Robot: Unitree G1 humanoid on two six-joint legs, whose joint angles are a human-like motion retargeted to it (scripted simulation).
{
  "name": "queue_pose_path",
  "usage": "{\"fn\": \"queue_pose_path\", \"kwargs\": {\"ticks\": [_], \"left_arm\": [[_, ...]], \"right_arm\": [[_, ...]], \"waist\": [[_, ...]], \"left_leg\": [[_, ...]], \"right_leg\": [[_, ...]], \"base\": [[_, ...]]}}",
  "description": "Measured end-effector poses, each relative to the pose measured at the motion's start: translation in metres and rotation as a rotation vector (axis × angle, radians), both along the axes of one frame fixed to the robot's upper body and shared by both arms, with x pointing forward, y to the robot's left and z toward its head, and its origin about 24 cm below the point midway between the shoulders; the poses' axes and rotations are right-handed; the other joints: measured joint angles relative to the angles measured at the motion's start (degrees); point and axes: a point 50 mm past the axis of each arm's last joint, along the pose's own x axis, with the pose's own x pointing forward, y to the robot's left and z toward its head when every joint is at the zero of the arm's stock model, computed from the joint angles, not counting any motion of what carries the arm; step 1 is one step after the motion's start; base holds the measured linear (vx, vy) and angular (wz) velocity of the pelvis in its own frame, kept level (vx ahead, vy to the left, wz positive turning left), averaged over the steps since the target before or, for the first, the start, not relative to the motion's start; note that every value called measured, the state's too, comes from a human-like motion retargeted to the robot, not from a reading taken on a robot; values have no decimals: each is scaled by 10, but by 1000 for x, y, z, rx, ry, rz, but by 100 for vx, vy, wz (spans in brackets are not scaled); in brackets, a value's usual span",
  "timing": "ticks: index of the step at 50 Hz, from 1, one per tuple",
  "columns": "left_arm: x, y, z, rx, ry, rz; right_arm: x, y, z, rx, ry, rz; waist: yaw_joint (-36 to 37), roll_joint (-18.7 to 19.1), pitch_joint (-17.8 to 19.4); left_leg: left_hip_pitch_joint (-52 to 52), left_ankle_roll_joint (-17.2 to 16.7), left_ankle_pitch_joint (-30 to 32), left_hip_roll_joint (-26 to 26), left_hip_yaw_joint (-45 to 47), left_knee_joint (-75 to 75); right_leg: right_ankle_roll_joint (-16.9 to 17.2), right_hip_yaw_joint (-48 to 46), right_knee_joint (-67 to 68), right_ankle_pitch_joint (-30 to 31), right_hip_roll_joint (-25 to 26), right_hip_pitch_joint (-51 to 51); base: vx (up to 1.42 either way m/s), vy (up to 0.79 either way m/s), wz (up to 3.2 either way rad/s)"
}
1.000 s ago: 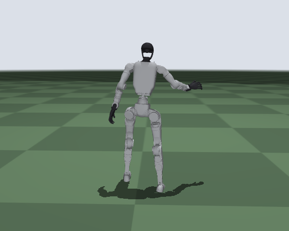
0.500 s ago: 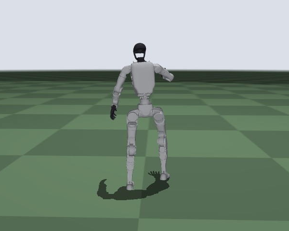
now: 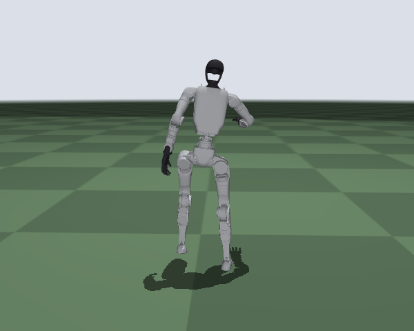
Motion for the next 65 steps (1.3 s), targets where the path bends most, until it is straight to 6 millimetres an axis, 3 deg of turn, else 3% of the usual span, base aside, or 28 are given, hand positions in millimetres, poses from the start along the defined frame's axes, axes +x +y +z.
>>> {"fn": "queue_pose_path", "kwargs": {"ticks": [2,5,8,11,15,20,24,28,32,35,37,40,42,45,50,53,58,62,65], "left_arm": [[-6,-3,-1,-30,29,-9],[-13,0,0,-46,41,18],[0,12,2,-46,19,82],[11,32,6,-8,13,142],[33,66,16,128,11,173],[93,102,45,362,-110,159],[162,105,83,404,-354,169],[226,83,124,320,-613,134],[263,51,153,222,-794,82],[272,31,158,172,-861,47],[269,20,151,162,-856,2],[254,6,129,139,-778,-82],[232,-2,104,113,-667,-163],[200,-9,74,95,-522,-249],[125,-1,32,94,-286,-257],[65,7,11,78,-129,-180],[-4,14,-3,43,87,-29],[-43,23,-5,5,223,36],[-37,40,-1,40,217,135]], "right_arm": [[-10,-10,28,29,-104,-2],[-27,-20,66,73,-282,-10],[-51,-32,107,122,-508,-34],[-80,-43,137,160,-711,-66],[-115,-52,162,154,-900,-110],[-136,-45,180,77,-988,-89],[-131,-35,186,18,-957,-54],[-112,-27,180,3,-844,-17],[-78,-16,157,8,-662,18],[-39,3,124,-4,-490,57],[-7,20,92,-28,-322,87],[35,44,32,-96,23,99],[47,48,-12,-88,251,72],[47,40,-55,62,416,-6],[25,22,-88,499,344,-61],[3,13,-116,807,295,-86],[-29,-9,-157,1433,187,-196],[-74,-40,-190,1897,-105,-327],[-105,-67,-197,2151,-542,-428]], "waist": [[17,-2,-1],[25,0,-8],[20,4,-4],[15,0,-4],[-14,-17,-2],[-49,-17,1],[-64,-10,-5],[-66,-10,-13],[-65,-16,-15],[-67,-18,-1],[-65,-12,8],[-57,16,14],[-52,38,12],[-46,55,18],[-43,50,17],[-35,41,12],[-30,27,10],[-10,25,12],[-4,16,12]], "left_leg": [[-1,-3,3,5,4,-47],[11,2,-4,30,7,-157],[61,12,9,56,36,-326],[116,1,71,65,35,-447],[159,8,80,60,2,-461],[207,13,61,79,-30,-473],[225,4,57,94,-57,-488],[233,0,48,93,-81,-499],[256,-9,34,81,-102,-515],[292,-18,10,68,-116,-515],[306,-14,-10,59,-120,-493],[283,-1,-27,57,-105,-402],[241,6,-17,59,-84,-296],[157,3,25,50,-67,-133],[52,13,4,24,-22,4],[35,19,-18,27,21,0],[6,1,-2,30,43,-91],[54,4,-17,76,74,-233],[93,-9,26,91,78,-369]], "right_leg": [[27,19,29,-17,3,-10],[33,35,17,-26,20,3],[17,43,-11,-35,30,34],[-1,51,37,-60,43,36],[-41,36,206,-57,46,-8],[-76,14,486,41,57,-143],[-100,-55,564,0,21,-220],[-88,-97,510,-13,-8,-255],[-45,-114,326,-24,-17,-231],[-11,-132,124,-2,-17,-153],[-6,-124,28,55,-9,-105],[-35,-106,-10,87,3,-73],[-43,-102,28,54,3,-76],[-41,-92,30,38,0,-61],[-22,-77,23,21,-19,-37],[-8,-59,29,6,-24,-25],[9,-30,-28,8,-19,8],[22,-10,-21,-24,2,38],[24,-4,-47,-32,11,67]], "base": [[39,3,-94],[39,5,-69],[41,14,-42],[42,16,-29],[40,17,33],[37,10,59],[34,2,65],[34,-2,62],[41,-10,63],[48,-18,54],[47,-21,17],[43,-19,-22],[41,-16,-29],[39,-14,-18],[40,-6,-22],[42,-1,-68],[39,4,-74],[46,9,-86],[45,15,-38]]}}
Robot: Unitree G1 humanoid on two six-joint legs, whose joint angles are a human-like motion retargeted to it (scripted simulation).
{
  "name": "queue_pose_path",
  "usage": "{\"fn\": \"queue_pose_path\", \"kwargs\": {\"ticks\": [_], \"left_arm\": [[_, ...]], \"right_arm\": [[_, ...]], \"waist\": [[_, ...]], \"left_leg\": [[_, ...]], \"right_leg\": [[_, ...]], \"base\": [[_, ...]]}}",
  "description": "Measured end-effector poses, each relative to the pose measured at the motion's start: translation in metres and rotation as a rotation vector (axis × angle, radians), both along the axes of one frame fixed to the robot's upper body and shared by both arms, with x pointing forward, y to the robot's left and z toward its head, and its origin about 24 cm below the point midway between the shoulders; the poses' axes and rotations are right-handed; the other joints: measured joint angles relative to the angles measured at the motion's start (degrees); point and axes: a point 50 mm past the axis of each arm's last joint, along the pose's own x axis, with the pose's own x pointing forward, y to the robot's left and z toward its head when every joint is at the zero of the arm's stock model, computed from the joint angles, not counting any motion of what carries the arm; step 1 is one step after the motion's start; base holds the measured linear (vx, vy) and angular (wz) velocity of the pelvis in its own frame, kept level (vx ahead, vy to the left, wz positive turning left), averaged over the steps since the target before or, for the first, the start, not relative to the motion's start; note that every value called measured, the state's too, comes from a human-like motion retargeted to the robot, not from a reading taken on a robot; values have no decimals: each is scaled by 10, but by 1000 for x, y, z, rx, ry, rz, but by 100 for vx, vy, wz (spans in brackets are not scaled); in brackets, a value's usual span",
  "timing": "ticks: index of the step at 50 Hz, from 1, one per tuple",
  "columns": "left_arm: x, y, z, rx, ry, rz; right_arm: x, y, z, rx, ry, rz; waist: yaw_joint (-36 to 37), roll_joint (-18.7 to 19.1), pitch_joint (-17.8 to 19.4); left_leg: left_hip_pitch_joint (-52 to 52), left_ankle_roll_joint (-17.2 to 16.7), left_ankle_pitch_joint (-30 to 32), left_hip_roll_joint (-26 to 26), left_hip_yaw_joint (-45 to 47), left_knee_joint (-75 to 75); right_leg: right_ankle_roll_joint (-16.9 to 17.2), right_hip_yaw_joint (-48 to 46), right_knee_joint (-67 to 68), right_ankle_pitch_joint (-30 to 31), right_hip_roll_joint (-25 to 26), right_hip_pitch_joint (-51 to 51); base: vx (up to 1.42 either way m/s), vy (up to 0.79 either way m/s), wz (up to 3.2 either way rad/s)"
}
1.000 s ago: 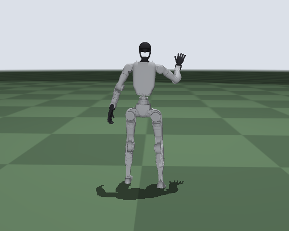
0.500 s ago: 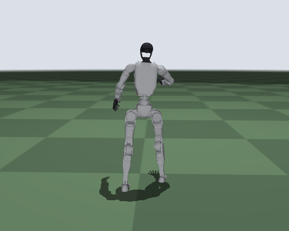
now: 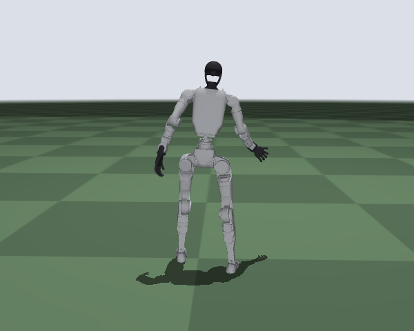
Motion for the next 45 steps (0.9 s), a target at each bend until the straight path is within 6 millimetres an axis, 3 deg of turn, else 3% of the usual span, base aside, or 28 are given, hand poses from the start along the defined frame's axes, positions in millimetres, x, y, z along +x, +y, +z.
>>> {"fn": "queue_pose_path", "kwargs": {"ticks": [5,8,10,14,18,22,26,28,30,32,35,37,40,45], "left_arm": [[37,46,19,231,-120,53],[75,72,37,396,-234,29],[103,83,51,482,-314,28],[162,91,81,538,-498,69],[217,81,110,486,-690,80],[259,59,132,411,-848,83],[281,32,136,317,-936,128],[283,18,130,274,-939,142],[278,4,118,229,-908,139],[266,-12,99,169,-843,128],[235,-37,66,56,-711,106],[199,-54,39,-18,-588,59],[166,-66,20,-49,-497,69],[115,-68,3,-57,-381,85]], "right_arm": [[-69,-40,-3,119,-154,-480],[-96,-60,11,-7,-93,-568],[-102,-73,29,-130,-45,-568],[-88,-96,88,-445,30,-499],[-58,-104,159,-777,59,-409],[-23,-92,220,-1023,26,-307],[18,-65,261,-1242,60,-192],[44,-46,273,-1379,127,-122],[71,-22,278,-1540,222,-24],[99,7,273,-1729,340,123],[135,52,248,-2016,535,418],[146,73,211,-2110,646,625],[152,89,168,-2072,731,802],[133,81,110,-1652,682,806]], "waist": [[-8,-36,0],[-25,-47,6],[-36,-49,9],[-62,-47,3],[-83,-42,-8],[-89,-43,-15],[-88,-51,-5],[-88,-53,8],[-84,-45,18],[-76,-27,24],[-65,3,24],[-52,-2,19],[-33,0,18],[-9,-3,9]], "left_leg": [[41,8,17,-7,-29,-19],[75,15,-1,0,-49,-19],[102,19,-4,7,-62,-36],[132,16,-2,21,-85,-63],[152,6,-5,28,-105,-91],[174,-2,-9,20,-117,-122],[194,-7,-33,-4,-128,-110],[201,-3,-51,-16,-133,-77],[191,5,-62,-19,-134,-19],[158,10,-53,-13,-133,71],[85,7,-13,-9,-140,229],[62,-3,-3,-33,-135,296],[6,0,-12,-54,-114,372],[-72,2,-7,-72,-73,392]], "right_leg": [[-28,-10,109,-35,-3,-2],[-69,-28,274,-9,-2,-50],[-99,-31,391,6,4,-98],[-127,-59,540,-27,7,-190],[-123,-95,555,-37,-1,-253],[-94,-101,441,-31,0,-278],[-52,-131,208,9,-12,-229],[-37,-139,100,70,-13,-184],[-49,-132,51,111,-8,-154],[-73,-121,66,97,0,-146],[-83,-109,119,57,5,-152],[-48,-99,176,25,-19,-155],[-41,-80,177,15,-30,-143],[-37,-61,144,10,-42,-115]], "base": [[47,19,25],[45,18,60],[42,13,57],[38,7,57],[36,1,52],[38,-5,41],[45,-13,40],[48,-19,30],[47,-20,2],[45,-20,-25],[46,-17,-36],[50,-12,-44],[44,-7,-40],[42,0,-35]]}}
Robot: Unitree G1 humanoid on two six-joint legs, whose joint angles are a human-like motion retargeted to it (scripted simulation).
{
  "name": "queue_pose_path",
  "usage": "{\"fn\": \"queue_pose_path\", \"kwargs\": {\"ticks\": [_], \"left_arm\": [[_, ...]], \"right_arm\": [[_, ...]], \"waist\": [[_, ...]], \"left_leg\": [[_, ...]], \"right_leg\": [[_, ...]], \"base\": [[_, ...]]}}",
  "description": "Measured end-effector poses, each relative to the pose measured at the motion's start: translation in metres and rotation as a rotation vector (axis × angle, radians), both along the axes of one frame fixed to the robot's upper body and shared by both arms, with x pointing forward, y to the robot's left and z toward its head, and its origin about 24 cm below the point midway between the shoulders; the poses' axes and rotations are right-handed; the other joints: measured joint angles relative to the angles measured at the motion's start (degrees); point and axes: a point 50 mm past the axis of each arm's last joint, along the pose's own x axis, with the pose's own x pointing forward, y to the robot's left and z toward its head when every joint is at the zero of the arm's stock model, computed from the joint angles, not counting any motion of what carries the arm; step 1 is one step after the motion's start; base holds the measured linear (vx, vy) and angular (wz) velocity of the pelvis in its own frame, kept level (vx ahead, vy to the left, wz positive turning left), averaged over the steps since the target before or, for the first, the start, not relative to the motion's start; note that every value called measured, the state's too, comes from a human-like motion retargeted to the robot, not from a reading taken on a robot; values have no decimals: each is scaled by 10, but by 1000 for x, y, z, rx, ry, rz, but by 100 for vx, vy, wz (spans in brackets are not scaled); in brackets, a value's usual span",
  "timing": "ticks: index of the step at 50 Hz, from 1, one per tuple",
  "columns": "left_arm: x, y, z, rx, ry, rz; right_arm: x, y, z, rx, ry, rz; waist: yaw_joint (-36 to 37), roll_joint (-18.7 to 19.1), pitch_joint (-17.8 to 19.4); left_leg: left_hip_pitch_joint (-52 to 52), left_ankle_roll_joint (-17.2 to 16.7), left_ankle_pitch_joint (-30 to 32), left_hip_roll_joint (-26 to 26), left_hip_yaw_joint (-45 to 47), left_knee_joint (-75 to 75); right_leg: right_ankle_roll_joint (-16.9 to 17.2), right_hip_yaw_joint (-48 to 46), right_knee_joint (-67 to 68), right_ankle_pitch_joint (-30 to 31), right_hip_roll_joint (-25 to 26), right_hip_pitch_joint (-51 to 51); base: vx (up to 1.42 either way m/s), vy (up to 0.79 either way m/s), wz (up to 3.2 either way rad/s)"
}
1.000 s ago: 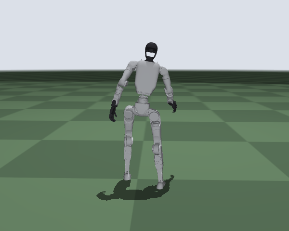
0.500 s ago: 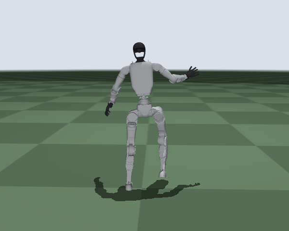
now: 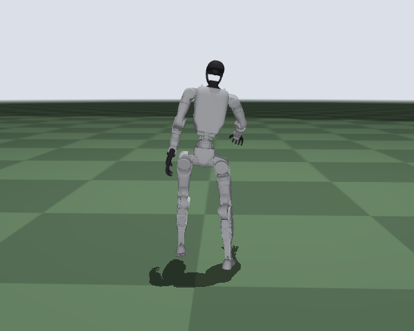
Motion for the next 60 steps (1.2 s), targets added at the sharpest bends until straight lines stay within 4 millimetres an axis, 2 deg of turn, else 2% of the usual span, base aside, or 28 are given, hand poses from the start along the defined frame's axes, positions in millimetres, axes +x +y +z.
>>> {"fn": "queue_pose_path", "kwargs": {"ticks": [3,5,7,10,12,15,17,19,20,23,25,27,29,33,35,37,38,40,41,43,45,47,48,50,54,58,60], "left_arm": [[-28,6,-5,-22,62,5],[-33,13,-5,-30,81,31],[-45,21,-6,-37,120,27],[-48,38,-4,6,143,42],[-49,49,-2,57,156,41],[-44,66,2,153,172,18],[-41,76,6,217,188,-32],[-29,86,11,290,171,-49],[-21,90,15,325,158,-54],[12,100,29,386,71,-50],[34,102,40,383,-8,-56],[65,104,56,399,-108,-53],[92,101,72,390,-212,-60],[137,89,105,355,-402,-84],[154,83,120,342,-482,-93],[167,73,129,314,-539,-109],[171,69,134,308,-573,-106],[176,62,138,298,-609,-121],[176,58,136,292,-610,-126],[171,53,129,275,-590,-128],[157,48,113,255,-536,-130],[135,44,91,240,-458,-159],[119,41,78,223,-420,-192],[93,37,59,217,-329,-257],[44,32,27,226,-136,-362],[-8,34,6,220,25,-348],[-28,37,0,212,97,-310]], "right_arm": [[-20,-8,-35,248,16,-111],[-32,-14,-53,428,26,-187],[-52,-21,-77,655,35,-278],[-81,-35,-104,1040,-48,-453],[-105,-46,-119,1279,-162,-587],[-142,-67,-134,1544,-379,-758],[-168,-81,-137,1610,-496,-812],[-184,-95,-129,1616,-605,-817],[-189,-102,-123,1603,-651,-804],[-193,-124,-90,1508,-773,-711],[-192,-136,-62,1407,-833,-622],[-182,-146,-28,1333,-900,-523],[-174,-152,5,1238,-942,-426],[-154,-152,64,1074,-943,-234],[-149,-154,88,896,-910,-222],[-138,-148,107,712,-830,-201],[-135,-141,118,684,-885,-170],[-124,-128,132,547,-870,-132],[-115,-120,135,464,-832,-116],[-93,-101,137,272,-720,-83],[-67,-77,128,88,-572,-21],[-39,-50,105,-108,-366,78],[-26,-33,87,-208,-239,162],[-10,-7,57,-373,-39,271],[0,19,18,-507,116,343],[-8,22,-7,-453,116,321],[-16,19,-21,-394,128,294]], "waist": [[3,-3,-8],[-1,1,-8],[6,-3,-9],[12,-5,-2],[10,-8,-3],[-6,-20,-1],[-19,-27,-5],[-40,-29,-7],[-50,-27,-9],[-84,-20,-16],[-111,-16,-26],[-123,-12,-29],[-132,-10,-34],[-141,-16,-43],[-144,-24,-45],[-149,-33,-35],[-150,-38,-32],[-145,-43,-20],[-138,-39,-14],[-121,-24,1],[-102,-9,10],[-80,-5,11],[-68,-13,11],[-46,-18,15],[-15,-19,21],[2,-21,18],[11,-25,14]], "left_leg": [[-23,6,-3,7,26,-43],[-30,15,-10,24,42,-96],[-4,14,-19,39,63,-186],[55,3,1,50,67,-350],[87,1,20,57,60,-406],[120,18,12,61,52,-401],[142,27,-9,67,48,-379],[165,30,-16,75,40,-382],[175,30,-17,81,35,-388],[199,22,-17,98,16,-409],[203,27,-34,105,2,-402],[216,13,-18,111,-10,-433],[229,9,-17,113,-16,-454],[255,0,-21,103,-27,-490],[268,-6,-28,93,-37,-497],[286,-9,-43,79,-52,-489],[293,-12,-50,72,-58,-482],[299,-10,-62,61,-69,-452],[294,-7,-61,62,-70,-423],[272,-2,-49,68,-70,-345],[229,-3,-18,74,-70,-241],[179,-5,2,64,-69,-139],[164,-7,0,51,-64,-99],[123,-3,-13,36,-50,-28],[43,9,-39,29,-14,35],[-3,23,-59,34,14,-13],[-13,14,-48,39,21,-80]], "right_leg": [[11,6,-22,-3,-1,20],[4,9,-61,2,9,43],[17,17,-59,-9,13,57],[16,30,-74,-19,28,92],[7,38,-49,-33,37,101],[-22,50,57,-38,38,84],[-38,60,182,-8,38,43],[-57,68,296,32,46,-9],[-69,67,346,43,49,-36],[-105,15,449,5,30,-100],[-95,-23,496,-11,7,-137],[-110,-36,479,-20,12,-163],[-97,-43,454,-20,15,-186],[-67,-54,332,-22,17,-200],[-41,-62,226,-21,16,-180],[-8,-74,91,4,15,-129],[7,-77,27,28,15,-103],[17,-77,-71,85,17,-54],[5,-74,-90,98,22,-38],[-20,-66,-96,97,33,-18],[-35,-54,-68,73,42,-19],[-24,-37,-42,54,42,-23],[-4,-28,-13,38,31,-26],[7,-10,-6,28,24,-19],[1,12,-14,17,17,-5],[2,16,-32,7,16,16],[9,20,-40,4,18,23]], "base": [[42,5,-33],[43,7,-37],[48,9,-68],[50,14,-71],[51,19,-49],[49,21,-7],[48,20,19],[44,17,38],[42,14,48],[40,10,60],[38,6,78],[34,2,46],[35,-1,38],[39,-6,38],[45,-12,60],[49,-17,76],[50,-21,67],[48,-23,41],[45,-24,5],[42,-23,-36],[40,-21,-66],[42,-18,-82],[43,-15,-84],[40,-11,-74],[37,-4,-45],[37,3,-19],[38,6,-30]]}}
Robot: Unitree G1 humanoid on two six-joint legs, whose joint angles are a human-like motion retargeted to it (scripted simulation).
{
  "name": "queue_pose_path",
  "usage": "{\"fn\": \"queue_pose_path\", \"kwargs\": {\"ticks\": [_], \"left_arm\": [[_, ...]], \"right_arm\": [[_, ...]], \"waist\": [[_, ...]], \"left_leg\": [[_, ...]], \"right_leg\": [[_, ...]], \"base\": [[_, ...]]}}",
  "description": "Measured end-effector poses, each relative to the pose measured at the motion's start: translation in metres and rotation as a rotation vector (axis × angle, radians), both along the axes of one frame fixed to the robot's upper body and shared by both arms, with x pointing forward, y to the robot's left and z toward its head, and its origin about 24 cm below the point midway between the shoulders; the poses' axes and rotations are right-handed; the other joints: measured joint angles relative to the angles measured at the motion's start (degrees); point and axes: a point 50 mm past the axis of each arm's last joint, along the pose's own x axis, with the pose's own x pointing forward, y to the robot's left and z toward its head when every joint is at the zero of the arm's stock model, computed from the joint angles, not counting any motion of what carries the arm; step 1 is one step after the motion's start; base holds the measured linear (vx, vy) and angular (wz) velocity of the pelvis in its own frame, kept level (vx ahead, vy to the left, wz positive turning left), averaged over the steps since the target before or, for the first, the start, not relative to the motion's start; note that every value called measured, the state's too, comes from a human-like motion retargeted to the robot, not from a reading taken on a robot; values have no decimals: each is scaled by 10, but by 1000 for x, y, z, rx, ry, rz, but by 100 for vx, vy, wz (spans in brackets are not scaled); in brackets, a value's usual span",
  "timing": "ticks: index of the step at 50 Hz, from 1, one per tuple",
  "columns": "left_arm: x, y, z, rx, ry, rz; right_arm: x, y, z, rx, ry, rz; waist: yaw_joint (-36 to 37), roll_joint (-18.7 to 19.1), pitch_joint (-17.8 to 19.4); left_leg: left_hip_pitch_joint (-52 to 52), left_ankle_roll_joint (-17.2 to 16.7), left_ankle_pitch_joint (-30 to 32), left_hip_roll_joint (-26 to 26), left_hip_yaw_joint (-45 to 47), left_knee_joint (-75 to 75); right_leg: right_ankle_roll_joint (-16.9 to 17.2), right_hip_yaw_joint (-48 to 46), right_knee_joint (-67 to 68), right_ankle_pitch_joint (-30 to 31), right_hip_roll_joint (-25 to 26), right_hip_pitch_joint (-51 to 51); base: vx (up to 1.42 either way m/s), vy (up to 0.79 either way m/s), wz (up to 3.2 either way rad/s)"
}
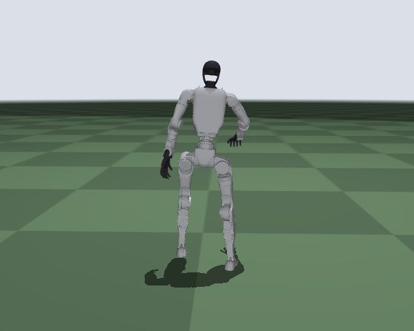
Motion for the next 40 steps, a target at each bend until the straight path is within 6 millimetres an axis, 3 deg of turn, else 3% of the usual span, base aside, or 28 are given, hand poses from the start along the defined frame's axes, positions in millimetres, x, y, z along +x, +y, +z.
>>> {"fn": "queue_pose_path", "kwargs": {"ticks": [5,8,10,14,18,22,25,31,35,37,40], "left_arm": [[-23,16,-4,25,96,112],[-21,26,-2,38,107,166],[-17,34,1,57,93,187],[21,45,14,89,1,196],[79,54,41,171,-186,165],[137,51,77,144,-415,177],[172,45,106,92,-572,181],[210,31,144,30,-752,154],[213,23,144,17,-758,123],[207,22,136,27,-736,126],[187,21,112,35,-638,122]], "right_arm": [[-30,-16,-47,247,118,-159],[-59,-31,-82,469,200,-329],[-88,-40,-109,675,265,-478],[-137,-59,-141,1166,233,-823],[-171,-91,-140,1526,-68,-1102],[-180,-128,-113,1534,-337,-1137],[-173,-153,-79,1467,-496,-1073],[-133,-179,8,1226,-681,-846],[-94,-169,70,998,-743,-672],[-70,-148,99,958,-814,-549],[-36,-110,127,793,-776,-386]], "waist": [[26,-6,-2],[25,-8,-6],[17,-16,-13],[-5,-24,-13],[-38,-12,-16],[-69,2,-19],[-86,6,-24],[-106,-1,-29],[-113,-10,-23],[-113,-1,-20],[-102,18,-13]], "left_leg": [[75,-4,21,31,43,-277],[125,-13,83,39,39,-370],[136,-1,75,42,39,-353],[180,-3,64,46,27,-369],[209,-4,72,60,13,-399],[228,-9,68,75,-2,-416],[245,-16,66,76,-9,-439],[288,-33,47,55,-17,-468],[328,-35,29,31,-26,-476],[326,-26,18,33,-26,-447],[287,-7,17,46,-16,-333]], "right_leg": [[23,17,-9,-21,19,35],[2,24,-20,-30,35,68],[-12,18,16,-37,35,69],[-41,12,187,-32,32,12],[-80,0,364,-68,40,-77],[-106,-41,450,-97,26,-142],[-101,-53,443,-103,19,-177],[-47,-74,218,-77,6,-150],[-2,-78,0,37,6,-70],[-13,-70,-43,73,14,-44],[-35,-61,-32,58,23,-30]], "base": [[44,12,-51],[45,19,-27],[43,21,3],[39,18,18],[33,11,37],[30,4,39],[30,-1,27],[36,-8,25],[43,-18,26],[41,-21,-2],[39,-22,-29]]}}
